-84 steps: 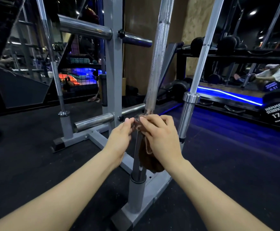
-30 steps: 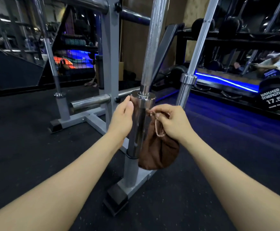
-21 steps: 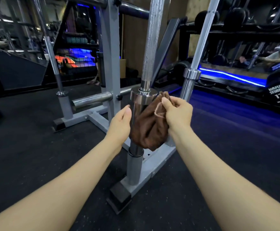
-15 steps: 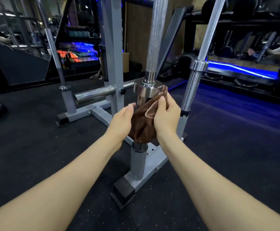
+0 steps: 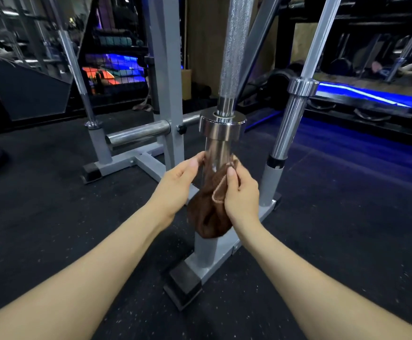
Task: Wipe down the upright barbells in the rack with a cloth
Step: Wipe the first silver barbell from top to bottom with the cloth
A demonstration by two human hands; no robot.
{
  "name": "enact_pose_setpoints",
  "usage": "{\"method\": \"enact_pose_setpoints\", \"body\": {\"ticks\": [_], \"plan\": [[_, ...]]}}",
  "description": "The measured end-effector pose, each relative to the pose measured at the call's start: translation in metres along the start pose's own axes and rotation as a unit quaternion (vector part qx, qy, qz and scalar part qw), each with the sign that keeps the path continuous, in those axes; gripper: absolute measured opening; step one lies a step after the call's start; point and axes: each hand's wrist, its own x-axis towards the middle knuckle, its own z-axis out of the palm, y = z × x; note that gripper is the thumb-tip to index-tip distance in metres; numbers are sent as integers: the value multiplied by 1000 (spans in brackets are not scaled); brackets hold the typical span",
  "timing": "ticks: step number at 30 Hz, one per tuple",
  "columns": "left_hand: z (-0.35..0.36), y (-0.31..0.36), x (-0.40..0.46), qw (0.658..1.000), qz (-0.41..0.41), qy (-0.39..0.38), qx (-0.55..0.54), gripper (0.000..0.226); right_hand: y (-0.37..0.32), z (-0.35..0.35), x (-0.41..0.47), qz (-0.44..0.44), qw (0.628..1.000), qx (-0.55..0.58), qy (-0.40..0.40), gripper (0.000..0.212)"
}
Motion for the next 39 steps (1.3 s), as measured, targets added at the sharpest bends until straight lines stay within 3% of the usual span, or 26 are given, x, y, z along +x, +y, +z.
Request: {"method": "enact_pose_setpoints", "body": {"ticks": [3,6,8,11,16,21,24,29,35,39], "plan": [[1,-3,-1,1000,12,-3,-7,31,-5,-4,8,27,1000,11,-1,33],[2,-5,0,1000,13,-10,-16,34,-30,-3,15,-18,996,73,54,25],[3,-6,-1,1000,9,-9,-17,33,-35,1,11,-48,995,55,62,25],[3,-7,-2,1000,8,-11,-4,31,-18,4,-2,-60,998,9,33,39],[7,-13,-5,1000,-3,-8,-16,37,-7,-10,-3,-7,999,-25,-36,38],[7,-14,-7,999,-15,-18,-36,35,-41,2,2,-53,997,-9,49,37],[5,-20,-12,999,-30,-21,-16,30,-25,11,-12,-58,997,-46,6,53],[8,-26,-18,997,-67,-36,2,27,3,-4,-19,21,987,-129,-89,51],[1,-29,-16,997,-71,-15,-8,29,-38,3,-2,-80,995,-59,26,49],[-4,-41,-19,995,-85,-33,27,35,-11,10,-20,-33,995,-79,-46,58]]}}
